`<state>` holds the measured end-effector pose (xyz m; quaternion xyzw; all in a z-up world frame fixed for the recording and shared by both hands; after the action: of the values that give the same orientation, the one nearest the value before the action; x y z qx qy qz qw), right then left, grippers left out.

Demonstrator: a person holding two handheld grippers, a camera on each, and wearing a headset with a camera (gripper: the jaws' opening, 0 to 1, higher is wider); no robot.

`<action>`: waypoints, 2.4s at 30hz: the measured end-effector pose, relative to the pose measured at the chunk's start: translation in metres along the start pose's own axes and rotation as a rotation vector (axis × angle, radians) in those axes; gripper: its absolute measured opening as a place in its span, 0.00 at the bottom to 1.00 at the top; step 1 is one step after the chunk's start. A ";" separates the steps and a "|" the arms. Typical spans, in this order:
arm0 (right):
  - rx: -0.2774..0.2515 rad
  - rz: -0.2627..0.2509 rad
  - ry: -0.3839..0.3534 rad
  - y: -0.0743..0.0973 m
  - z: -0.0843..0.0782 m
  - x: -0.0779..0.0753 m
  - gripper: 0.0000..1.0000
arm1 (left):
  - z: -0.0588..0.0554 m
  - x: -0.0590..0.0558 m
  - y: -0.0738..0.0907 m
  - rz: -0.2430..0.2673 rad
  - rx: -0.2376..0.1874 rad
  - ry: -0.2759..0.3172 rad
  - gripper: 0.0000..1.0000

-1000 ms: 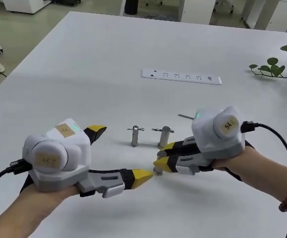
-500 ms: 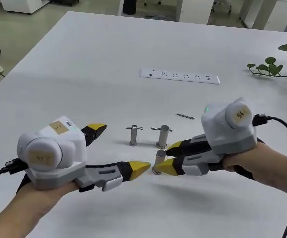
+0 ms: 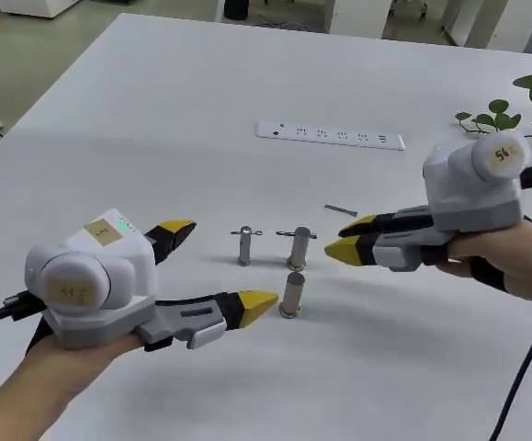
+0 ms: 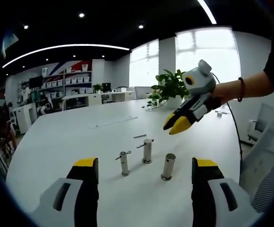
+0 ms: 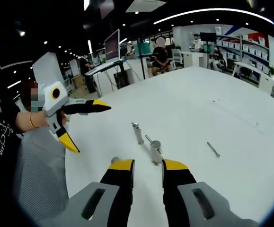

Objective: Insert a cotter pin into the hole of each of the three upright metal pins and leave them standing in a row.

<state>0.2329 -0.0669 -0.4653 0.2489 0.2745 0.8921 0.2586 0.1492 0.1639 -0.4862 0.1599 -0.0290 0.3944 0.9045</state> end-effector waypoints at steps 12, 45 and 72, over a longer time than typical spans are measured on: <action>0.023 -0.105 -0.068 -0.018 0.024 -0.050 0.16 | 0.002 0.000 0.001 0.010 0.012 0.000 0.80; 0.293 -0.237 0.082 -0.079 0.031 -0.148 0.07 | -0.009 0.008 -0.007 0.011 0.061 0.023 0.78; 0.545 -0.219 0.355 -0.081 0.040 -0.131 0.00 | -0.011 0.007 -0.003 0.019 0.088 0.026 0.77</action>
<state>0.3799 -0.0734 -0.5258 0.1187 0.5686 0.7823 0.2249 0.1558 0.1704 -0.4964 0.1941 -0.0012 0.4061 0.8930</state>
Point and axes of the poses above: the centre of the closed fingertips' face, and the gripper's own axes: y roughly backward along the fingers, x roughly to its left, z roughly out of its top, the point moved 9 cm from there along y, roughly backward along the fingers, and after that the axes turned 13 degrees about -y, right-handed, at the moved point
